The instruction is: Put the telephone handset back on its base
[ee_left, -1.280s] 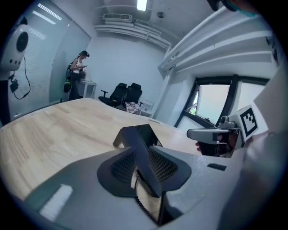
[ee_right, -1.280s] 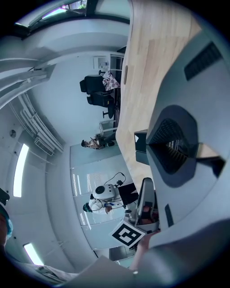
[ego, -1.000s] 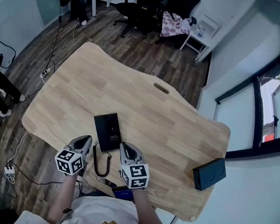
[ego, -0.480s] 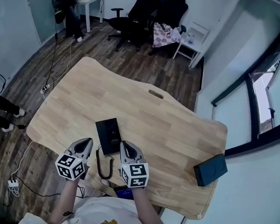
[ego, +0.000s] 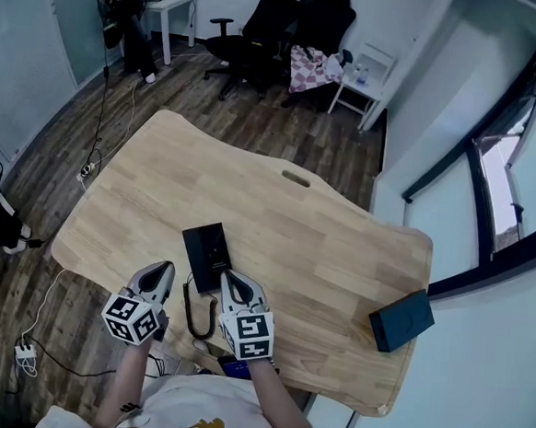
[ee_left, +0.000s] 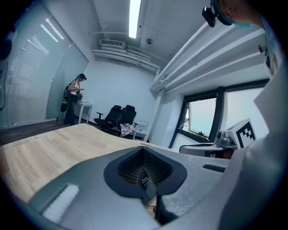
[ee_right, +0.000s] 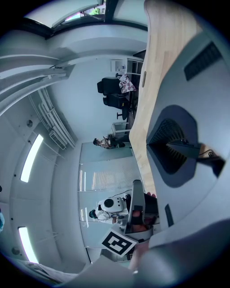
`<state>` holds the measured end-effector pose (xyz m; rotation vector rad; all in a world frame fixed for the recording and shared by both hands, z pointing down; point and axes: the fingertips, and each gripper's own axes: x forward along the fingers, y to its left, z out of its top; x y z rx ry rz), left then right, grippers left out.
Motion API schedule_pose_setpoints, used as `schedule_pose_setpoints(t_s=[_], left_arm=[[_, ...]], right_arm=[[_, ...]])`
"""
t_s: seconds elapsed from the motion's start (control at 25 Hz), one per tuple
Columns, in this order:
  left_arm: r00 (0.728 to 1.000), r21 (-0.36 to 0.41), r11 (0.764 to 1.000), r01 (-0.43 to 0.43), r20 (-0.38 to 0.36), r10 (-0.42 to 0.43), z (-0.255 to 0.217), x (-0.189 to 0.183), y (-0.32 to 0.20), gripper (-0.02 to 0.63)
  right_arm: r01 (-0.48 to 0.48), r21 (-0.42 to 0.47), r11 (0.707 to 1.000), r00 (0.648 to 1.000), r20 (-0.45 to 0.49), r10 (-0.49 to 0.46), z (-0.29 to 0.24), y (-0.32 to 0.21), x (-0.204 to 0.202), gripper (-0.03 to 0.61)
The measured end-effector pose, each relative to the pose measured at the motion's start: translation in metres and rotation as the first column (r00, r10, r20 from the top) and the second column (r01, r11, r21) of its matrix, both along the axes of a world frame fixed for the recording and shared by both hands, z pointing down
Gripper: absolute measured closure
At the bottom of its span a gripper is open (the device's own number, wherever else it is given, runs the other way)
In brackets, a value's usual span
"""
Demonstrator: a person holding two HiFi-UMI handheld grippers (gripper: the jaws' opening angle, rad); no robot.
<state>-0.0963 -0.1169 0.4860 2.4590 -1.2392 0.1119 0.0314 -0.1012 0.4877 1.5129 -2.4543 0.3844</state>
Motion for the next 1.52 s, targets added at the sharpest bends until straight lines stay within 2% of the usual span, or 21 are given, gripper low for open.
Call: schedule_pose_setpoints(t_s=[0.24, 0.64, 0.76, 1.08, 1.24, 1.52], left_arm=[[1.000, -0.015, 1.000, 0.021, 0.015, -0.020, 0.004, -0.008, -0.004, 0.611], [1.000, -0.021, 1.000, 0.012, 0.023, -0.011, 0.014, 0.001, -0.003, 0.611], [0.999, -0.027, 1.000, 0.011, 0.052, -0.009, 0.018, 0.003, -0.003, 0.611], [0.998, -0.045, 0.999, 0.018, 0.067, -0.015, 0.023, 0.002, -0.004, 0.611], [0.998, -0.050, 0.999, 0.019, 0.060, -0.016, 0.022, 0.003, -0.007, 0.611], [0.999, -0.077, 0.997, 0.019, 0.048, -0.016, 0.028, 0.007, -0.010, 0.611]], right_arm=[[0.011, 0.001, 1.000, 1.000, -0.014, -0.011, 0.000, 0.001, -0.003, 0.572], [-0.007, 0.004, 1.000, 0.999, -0.040, 0.007, 0.002, -0.004, 0.007, 0.572], [-0.009, -0.010, 1.000, 1.000, -0.017, 0.008, 0.002, -0.002, 0.009, 0.572], [-0.013, -0.007, 1.000, 0.998, 0.064, 0.014, -0.007, -0.007, 0.010, 0.572], [-0.004, 0.011, 1.000, 0.998, 0.068, 0.003, -0.016, -0.012, 0.009, 0.572], [-0.007, -0.020, 1.000, 0.999, 0.046, 0.008, -0.007, -0.014, 0.016, 0.572]])
